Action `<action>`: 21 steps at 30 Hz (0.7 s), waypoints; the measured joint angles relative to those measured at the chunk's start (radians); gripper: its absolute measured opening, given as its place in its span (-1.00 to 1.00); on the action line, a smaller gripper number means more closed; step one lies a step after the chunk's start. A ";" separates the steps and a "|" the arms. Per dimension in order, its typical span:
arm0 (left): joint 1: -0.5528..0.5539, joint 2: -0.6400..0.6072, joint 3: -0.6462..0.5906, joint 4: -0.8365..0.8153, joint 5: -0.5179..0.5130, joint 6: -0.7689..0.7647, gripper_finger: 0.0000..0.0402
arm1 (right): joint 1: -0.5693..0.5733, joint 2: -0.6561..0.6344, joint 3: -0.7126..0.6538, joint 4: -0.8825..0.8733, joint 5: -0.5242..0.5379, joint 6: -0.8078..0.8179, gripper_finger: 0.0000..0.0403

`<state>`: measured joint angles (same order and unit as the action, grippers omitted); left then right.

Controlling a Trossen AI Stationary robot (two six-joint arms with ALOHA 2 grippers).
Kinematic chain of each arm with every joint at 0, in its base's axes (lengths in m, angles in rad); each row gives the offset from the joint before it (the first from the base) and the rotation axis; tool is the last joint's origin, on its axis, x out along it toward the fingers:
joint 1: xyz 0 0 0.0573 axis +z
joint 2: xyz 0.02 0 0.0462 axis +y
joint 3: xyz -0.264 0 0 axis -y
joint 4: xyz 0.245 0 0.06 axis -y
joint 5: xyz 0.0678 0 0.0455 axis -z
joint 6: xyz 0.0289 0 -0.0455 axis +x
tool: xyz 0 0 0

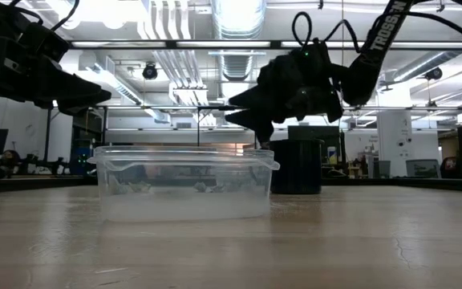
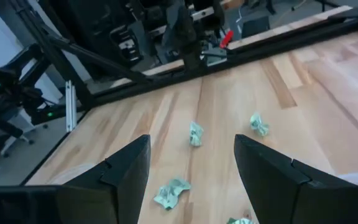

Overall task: Pick and place Stevia / Truvia into bins
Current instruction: Put the stevia packet into the top transparent container

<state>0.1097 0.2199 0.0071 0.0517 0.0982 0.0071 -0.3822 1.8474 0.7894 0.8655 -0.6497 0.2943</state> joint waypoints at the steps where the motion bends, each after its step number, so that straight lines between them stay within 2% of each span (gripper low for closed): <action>1: 0.000 0.000 0.000 0.000 0.000 0.000 -0.34 | 0.008 -0.006 -0.008 0.002 0.003 0.002 0.10; 5: 0.000 0.000 0.000 0.000 0.000 0.000 -0.34 | 0.052 -0.050 -0.057 0.005 0.053 0.009 0.10; 11: 0.000 0.000 0.000 0.000 0.000 0.000 -0.34 | 0.144 -0.169 -0.190 0.009 0.272 -0.006 0.10; 14: 0.000 0.000 0.000 0.000 0.000 0.000 -0.34 | 0.179 -0.248 -0.262 0.020 0.335 -0.016 0.10; 21: 0.000 0.000 0.000 0.000 0.000 0.000 -0.34 | 0.198 -0.449 -0.466 0.188 0.338 -0.013 0.10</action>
<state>0.1098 0.2202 0.0072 0.0520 0.0980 0.0071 -0.1837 1.3981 0.3235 1.0535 -0.3115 0.2809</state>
